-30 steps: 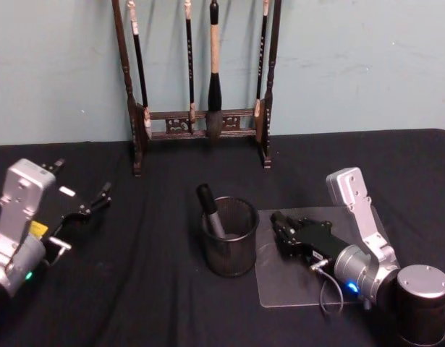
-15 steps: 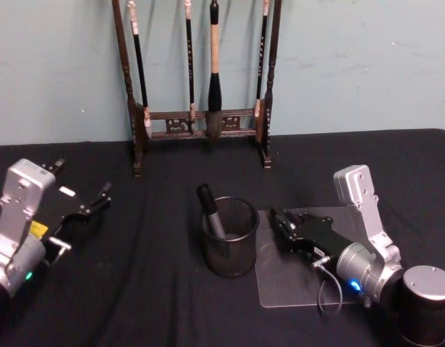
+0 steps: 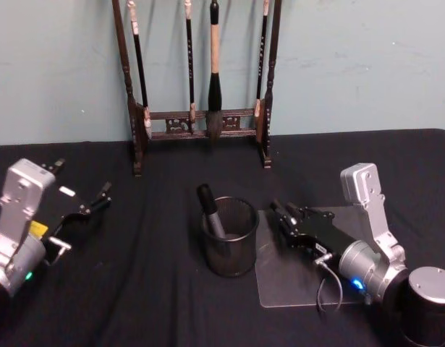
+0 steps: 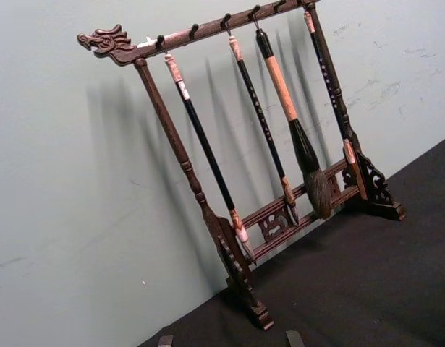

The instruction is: Pick up the water-based marker from the table and place it into the pen holder.

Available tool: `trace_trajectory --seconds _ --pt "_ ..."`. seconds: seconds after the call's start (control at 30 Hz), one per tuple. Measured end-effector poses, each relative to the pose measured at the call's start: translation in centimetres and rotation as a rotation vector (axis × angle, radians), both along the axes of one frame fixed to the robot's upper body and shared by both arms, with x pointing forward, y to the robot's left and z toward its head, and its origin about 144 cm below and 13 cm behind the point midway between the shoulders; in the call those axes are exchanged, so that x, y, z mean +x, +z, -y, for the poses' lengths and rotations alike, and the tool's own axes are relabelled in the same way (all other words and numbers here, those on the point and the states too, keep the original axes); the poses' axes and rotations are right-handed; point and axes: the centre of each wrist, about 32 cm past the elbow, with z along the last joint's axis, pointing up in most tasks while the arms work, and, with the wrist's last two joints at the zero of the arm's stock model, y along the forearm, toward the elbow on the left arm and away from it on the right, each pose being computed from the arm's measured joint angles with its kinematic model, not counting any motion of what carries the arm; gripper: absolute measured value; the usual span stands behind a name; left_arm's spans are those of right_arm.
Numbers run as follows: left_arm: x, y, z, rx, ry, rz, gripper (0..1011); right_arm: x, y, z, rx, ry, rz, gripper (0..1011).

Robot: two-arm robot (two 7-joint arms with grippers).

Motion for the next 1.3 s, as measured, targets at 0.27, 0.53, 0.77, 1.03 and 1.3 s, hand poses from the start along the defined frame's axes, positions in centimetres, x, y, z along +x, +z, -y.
trace_trajectory --seconds 0.27,0.53,0.77,1.03,1.3 --pt "0.0 0.0 0.0 0.0 0.0 0.0 1009 0.2 0.4 0.0 0.026 0.014 0.044 250" --pt "0.0 0.0 0.0 0.0 0.0 0.0 1009 0.9 1.2 -0.3 0.051 0.032 0.096 250" --pt "0.0 0.0 0.0 0.0 0.0 0.0 1009 1.6 1.6 -0.7 0.061 0.065 0.154 250" --pt "0.0 0.0 0.0 0.0 0.0 0.0 1009 2.1 1.9 -1.0 0.084 0.073 0.218 250" --pt "0.0 0.0 0.0 0.0 0.0 0.0 1009 3.2 2.2 -1.3 0.128 0.084 0.289 250"
